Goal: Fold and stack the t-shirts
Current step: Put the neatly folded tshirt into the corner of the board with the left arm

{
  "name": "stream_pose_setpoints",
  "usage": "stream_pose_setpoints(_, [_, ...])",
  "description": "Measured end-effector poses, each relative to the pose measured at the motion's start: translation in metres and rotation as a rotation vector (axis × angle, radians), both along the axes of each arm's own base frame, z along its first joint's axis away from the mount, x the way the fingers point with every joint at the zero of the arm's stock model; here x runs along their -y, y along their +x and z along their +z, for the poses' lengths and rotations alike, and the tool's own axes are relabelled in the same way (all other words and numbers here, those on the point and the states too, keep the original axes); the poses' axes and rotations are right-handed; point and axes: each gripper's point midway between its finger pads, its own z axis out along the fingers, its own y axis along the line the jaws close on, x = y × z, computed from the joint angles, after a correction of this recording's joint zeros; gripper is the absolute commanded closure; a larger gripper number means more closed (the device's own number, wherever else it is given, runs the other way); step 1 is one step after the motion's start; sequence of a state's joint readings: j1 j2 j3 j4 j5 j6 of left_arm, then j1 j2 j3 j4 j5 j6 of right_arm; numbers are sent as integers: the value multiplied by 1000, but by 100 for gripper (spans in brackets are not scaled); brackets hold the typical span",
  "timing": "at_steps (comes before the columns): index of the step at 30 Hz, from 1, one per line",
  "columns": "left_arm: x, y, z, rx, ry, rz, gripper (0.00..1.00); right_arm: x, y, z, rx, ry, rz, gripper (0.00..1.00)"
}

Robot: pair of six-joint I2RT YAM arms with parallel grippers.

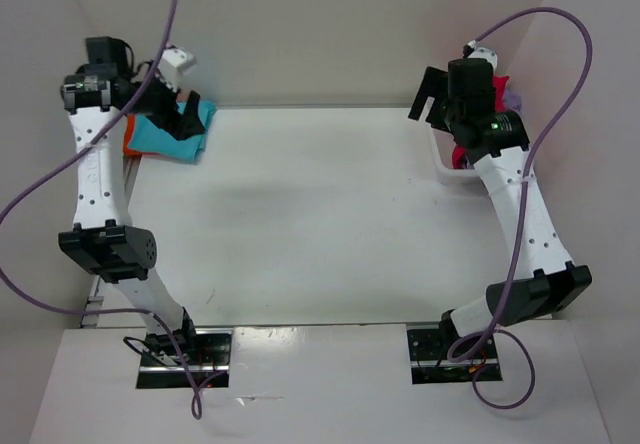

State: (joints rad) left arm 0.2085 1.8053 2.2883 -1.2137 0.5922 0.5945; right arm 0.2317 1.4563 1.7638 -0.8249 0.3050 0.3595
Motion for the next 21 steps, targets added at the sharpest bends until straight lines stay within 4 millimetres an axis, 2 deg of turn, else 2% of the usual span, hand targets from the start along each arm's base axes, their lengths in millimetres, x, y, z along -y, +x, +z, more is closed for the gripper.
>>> stream_pose_setpoints(2, [20,-7,-39,-112,-20,-45,0,2,1,-2,-7,-11,-7,4])
stream_pose_setpoints(4, [19,-10,-85,-237,-33,-35,0,1,0,-16,-41,-23,0,4])
stream_pose_setpoints(6, [15,-11,-119,-330,-32,-6,0,1,-1,-33,-83,-35,4,6])
stream_pose_setpoints(8, [8,-6,-141,-375,-6,44,0,2,-4,-51,-127,-39,7,10])
stream_pose_setpoints(10, [5,11,-147,-360,15,89,0,5,-6,-66,-164,-43,10,21])
stream_pose_setpoints(11, [0,23,-148,-346,17,119,0,6,-7,-72,-180,-43,10,26])
stream_pose_setpoints(12, [-2,41,-144,-317,4,149,0,8,-8,-77,-191,-42,8,36])
stream_pose_setpoints(13, [-7,62,-141,-276,-9,182,0,9,-9,-81,-199,-42,9,41])
stream_pose_setpoints(15, [-24,105,-135,-207,-62,256,0,9,-10,-86,-211,-37,14,51])
stream_pose_setpoints(16, [-37,128,-133,-159,-92,292,0,9,-10,-88,-217,-34,18,59])
stream_pose_setpoints(18, [-66,161,-137,-113,-140,358,0,8,-11,-92,-225,-35,27,65])
stream_pose_setpoints(20, [-96,194,-143,-40,-167,409,0,8,-12,-95,-235,-40,29,65])
stream_pose_setpoints(21, [-109,203,-150,-26,-175,434,0,9,-13,-97,-240,-44,28,67])
